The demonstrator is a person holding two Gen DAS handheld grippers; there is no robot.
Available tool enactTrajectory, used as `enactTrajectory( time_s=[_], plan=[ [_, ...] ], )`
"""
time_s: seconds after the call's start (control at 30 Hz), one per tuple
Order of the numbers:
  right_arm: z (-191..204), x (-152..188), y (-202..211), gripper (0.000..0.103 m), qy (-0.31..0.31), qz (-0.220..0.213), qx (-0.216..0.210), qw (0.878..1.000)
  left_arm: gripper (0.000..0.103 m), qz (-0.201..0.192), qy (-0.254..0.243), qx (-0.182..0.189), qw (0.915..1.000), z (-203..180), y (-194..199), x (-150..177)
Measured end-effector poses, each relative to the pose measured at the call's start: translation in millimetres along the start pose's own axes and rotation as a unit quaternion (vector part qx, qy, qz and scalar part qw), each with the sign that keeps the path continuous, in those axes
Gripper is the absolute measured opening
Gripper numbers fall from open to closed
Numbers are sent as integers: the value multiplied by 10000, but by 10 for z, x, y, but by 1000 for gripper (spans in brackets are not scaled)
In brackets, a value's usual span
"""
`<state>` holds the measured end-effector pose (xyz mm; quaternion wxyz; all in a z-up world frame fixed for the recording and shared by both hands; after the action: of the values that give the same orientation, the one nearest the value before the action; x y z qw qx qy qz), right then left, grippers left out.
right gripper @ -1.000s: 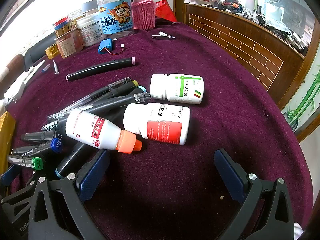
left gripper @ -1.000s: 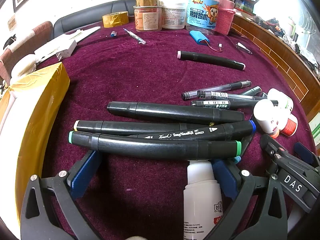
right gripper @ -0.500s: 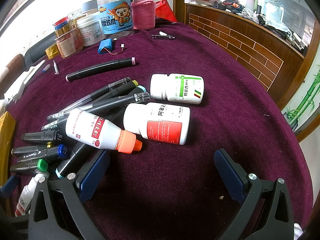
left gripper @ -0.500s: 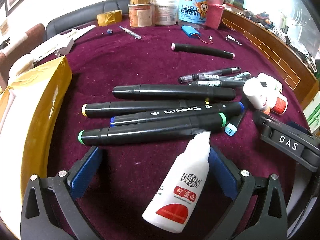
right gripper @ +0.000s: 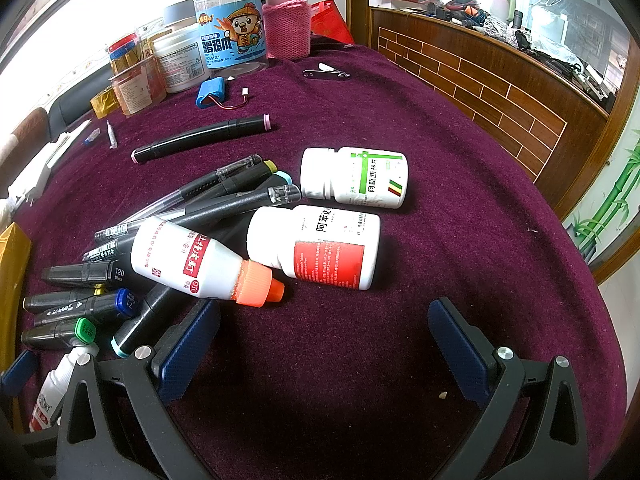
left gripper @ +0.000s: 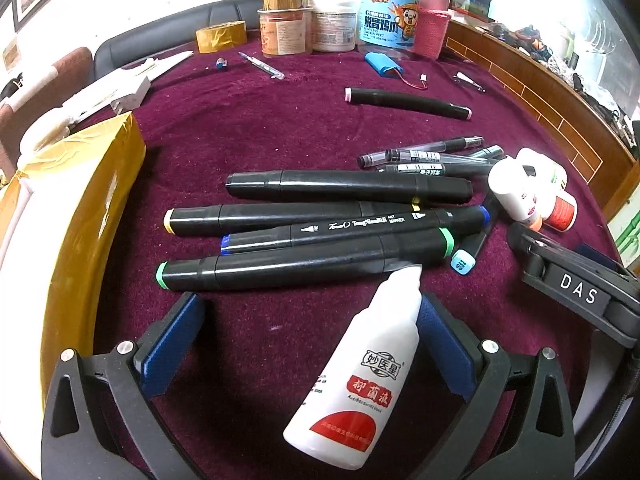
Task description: Organize rigid objects
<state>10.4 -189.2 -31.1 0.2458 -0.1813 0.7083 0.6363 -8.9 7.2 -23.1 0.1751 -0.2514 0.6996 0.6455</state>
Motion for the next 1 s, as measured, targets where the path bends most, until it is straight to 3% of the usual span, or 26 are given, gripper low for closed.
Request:
enactTrajectory(
  time_s=[0.53,0.73,1.0],
  plan=[
    [-1,0,-2,102,-1,1,0,10000,103,124,-22,-67,9999,5,11,1],
    [1,0,-3,102,-2,0,0,10000,103,245,-213,201,9993,41,57,49],
    [18,-6,-14,102,-147,21,122,9998,103,196,-152,5,9997,-17,31,41]
  ],
)
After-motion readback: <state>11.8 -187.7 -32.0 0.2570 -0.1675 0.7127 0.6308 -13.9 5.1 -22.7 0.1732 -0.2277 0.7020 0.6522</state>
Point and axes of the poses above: each gripper's, at about its wrist camera, not at the fingertips, and y roughly against the way its jaws point, z to its left, x to its underside, the point moved 3 cm from there along -y, roughly the way its jaws point, and after that the axes turned 10 degrees about y, right-handed, at the moved point
